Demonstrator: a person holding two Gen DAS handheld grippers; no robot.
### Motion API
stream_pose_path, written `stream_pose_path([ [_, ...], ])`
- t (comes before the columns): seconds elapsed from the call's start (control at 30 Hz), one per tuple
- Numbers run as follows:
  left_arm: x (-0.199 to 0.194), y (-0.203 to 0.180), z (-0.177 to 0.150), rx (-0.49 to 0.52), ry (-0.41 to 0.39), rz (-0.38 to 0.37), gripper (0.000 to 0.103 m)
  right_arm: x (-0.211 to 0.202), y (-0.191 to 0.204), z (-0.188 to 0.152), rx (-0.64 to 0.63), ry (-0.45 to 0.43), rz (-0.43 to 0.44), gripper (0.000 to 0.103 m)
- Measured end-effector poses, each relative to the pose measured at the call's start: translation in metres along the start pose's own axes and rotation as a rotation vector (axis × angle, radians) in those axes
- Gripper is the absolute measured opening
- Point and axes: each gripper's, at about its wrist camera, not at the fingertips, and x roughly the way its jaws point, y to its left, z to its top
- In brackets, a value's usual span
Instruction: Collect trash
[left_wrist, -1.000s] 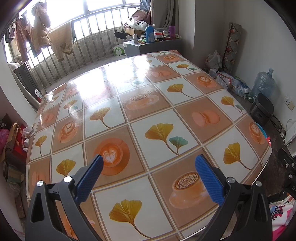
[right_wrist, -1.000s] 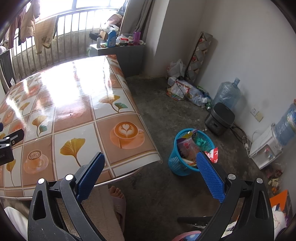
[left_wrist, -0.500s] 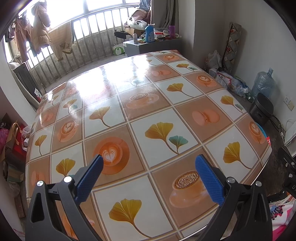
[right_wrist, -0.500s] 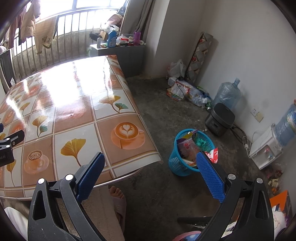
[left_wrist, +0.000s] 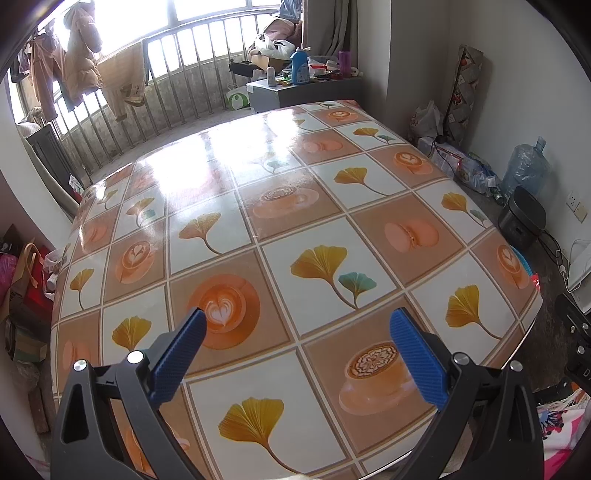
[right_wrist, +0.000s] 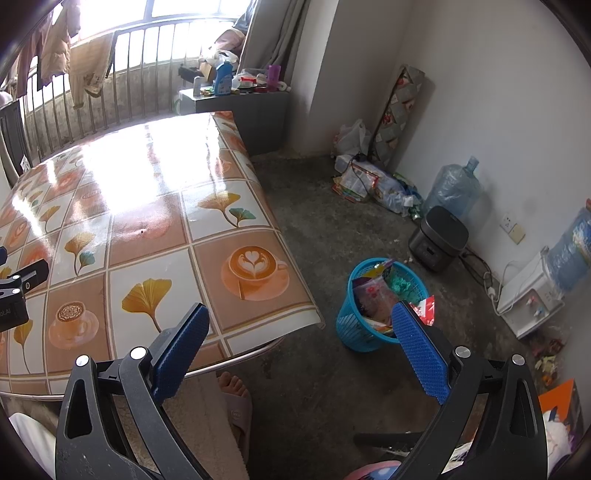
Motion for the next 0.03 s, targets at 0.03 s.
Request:
stream_pose_path([
  [0.03,0.0000,0.0000,0.0000,0.000,0.000,0.000,0.097,0.0003,-0.0004,-0.0001,-0.001,0.000,0.000,0.095],
])
